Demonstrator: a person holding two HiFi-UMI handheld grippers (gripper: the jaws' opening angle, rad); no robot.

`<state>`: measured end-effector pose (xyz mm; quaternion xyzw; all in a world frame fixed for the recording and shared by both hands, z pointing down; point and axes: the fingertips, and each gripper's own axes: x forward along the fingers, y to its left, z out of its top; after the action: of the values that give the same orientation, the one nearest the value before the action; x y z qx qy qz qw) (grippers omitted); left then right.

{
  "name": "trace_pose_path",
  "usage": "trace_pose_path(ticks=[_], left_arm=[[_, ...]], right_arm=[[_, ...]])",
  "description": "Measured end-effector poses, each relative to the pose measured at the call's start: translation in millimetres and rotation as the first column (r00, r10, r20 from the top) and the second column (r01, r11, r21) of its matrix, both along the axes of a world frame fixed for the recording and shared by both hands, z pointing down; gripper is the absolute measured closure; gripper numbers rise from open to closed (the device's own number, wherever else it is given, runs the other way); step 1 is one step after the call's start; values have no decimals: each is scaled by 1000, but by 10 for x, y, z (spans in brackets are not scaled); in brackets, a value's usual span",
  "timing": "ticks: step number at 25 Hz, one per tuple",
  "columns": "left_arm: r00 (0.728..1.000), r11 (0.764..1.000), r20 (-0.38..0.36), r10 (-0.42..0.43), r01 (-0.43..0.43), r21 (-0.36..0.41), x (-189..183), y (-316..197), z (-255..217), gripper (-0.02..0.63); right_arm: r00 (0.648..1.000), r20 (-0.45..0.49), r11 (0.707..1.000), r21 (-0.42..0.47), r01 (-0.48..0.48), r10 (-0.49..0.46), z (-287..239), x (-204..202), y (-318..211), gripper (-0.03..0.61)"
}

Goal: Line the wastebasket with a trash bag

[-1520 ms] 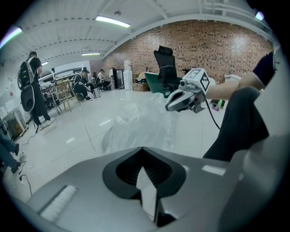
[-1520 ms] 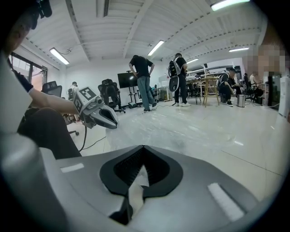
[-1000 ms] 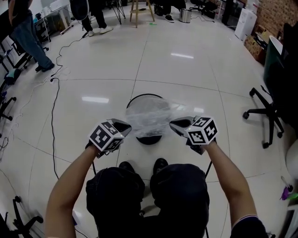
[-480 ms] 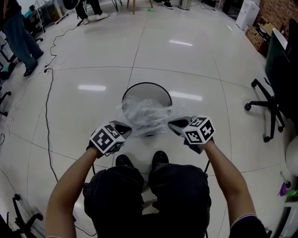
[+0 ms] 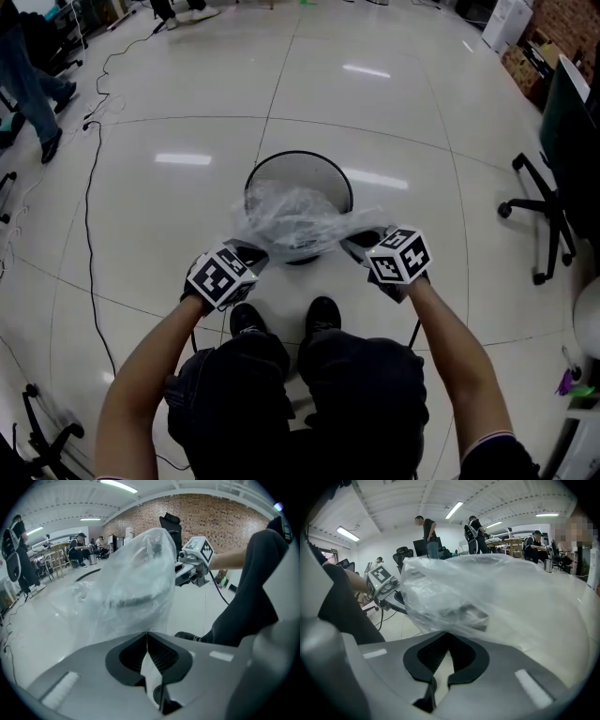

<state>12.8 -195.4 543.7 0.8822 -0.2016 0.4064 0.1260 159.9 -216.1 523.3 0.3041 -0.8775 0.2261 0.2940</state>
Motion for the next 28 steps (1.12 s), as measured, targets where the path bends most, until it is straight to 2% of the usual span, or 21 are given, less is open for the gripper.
trace_pose_path(ticks=[13, 21, 28], left_arm=[[995, 994, -62, -84, 79, -82, 24, -140, 380, 599], [994, 995, -68, -87, 84, -50, 20, -131, 357, 596], [996, 996, -43, -81, 80, -35, -114, 138, 44, 538]], right_arm=[[999, 23, 996, -88, -25, 27, 460, 45, -121, 577], [997, 59, 994, -95, -54, 59, 497, 56, -140, 573], [996, 48, 996, -60, -73, 76, 175, 133, 56, 512]])
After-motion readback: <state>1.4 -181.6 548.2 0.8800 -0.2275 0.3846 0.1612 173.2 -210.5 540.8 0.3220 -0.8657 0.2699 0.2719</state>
